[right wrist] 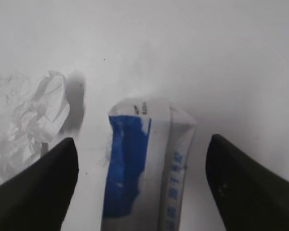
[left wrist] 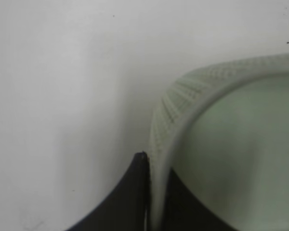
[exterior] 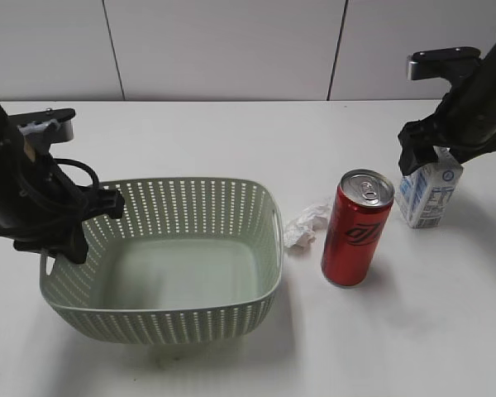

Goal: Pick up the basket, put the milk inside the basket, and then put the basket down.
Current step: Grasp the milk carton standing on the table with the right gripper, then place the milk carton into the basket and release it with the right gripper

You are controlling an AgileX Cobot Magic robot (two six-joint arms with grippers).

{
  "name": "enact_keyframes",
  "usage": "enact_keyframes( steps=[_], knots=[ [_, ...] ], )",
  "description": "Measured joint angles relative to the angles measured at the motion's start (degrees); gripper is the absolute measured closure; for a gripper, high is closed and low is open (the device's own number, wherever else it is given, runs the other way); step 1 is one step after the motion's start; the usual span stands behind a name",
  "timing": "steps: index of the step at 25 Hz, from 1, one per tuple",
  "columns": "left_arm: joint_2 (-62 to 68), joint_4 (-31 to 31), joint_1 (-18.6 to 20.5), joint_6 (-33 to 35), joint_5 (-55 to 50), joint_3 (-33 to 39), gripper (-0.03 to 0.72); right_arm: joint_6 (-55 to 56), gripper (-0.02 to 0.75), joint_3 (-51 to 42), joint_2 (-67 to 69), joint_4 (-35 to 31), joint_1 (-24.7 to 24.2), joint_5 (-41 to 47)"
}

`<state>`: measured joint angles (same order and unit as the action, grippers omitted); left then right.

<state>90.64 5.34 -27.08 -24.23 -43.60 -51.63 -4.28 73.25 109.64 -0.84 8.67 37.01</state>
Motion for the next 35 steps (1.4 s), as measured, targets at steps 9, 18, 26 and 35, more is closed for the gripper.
enact_keyframes(
  steps=[9, 18, 26, 35],
  knots=[
    [0.0, 0.0, 0.0, 0.0, 0.4, 0.0, 0.690, 0.6, 0.160, 0.0, 2.6, 0.0, 0.0, -2.2],
    [0.0, -0.1, 0.0, 0.0, 0.6, 0.0, 0.690, 1.0, 0.323, 0.1, 3.6, 0.0, 0.0, -0.1],
    [0.0, -0.1, 0.0, 0.0, 0.8, 0.0, 0.690, 1.0, 0.414, 7.5, 4.1, 0.5, 0.0, 9.6],
    [0.0, -0.1, 0.0, 0.0, 0.9, 0.0, 0.690, 1.0, 0.413, 14.2, -5.5, 1.4, 0.8, 16.1]
  ],
)
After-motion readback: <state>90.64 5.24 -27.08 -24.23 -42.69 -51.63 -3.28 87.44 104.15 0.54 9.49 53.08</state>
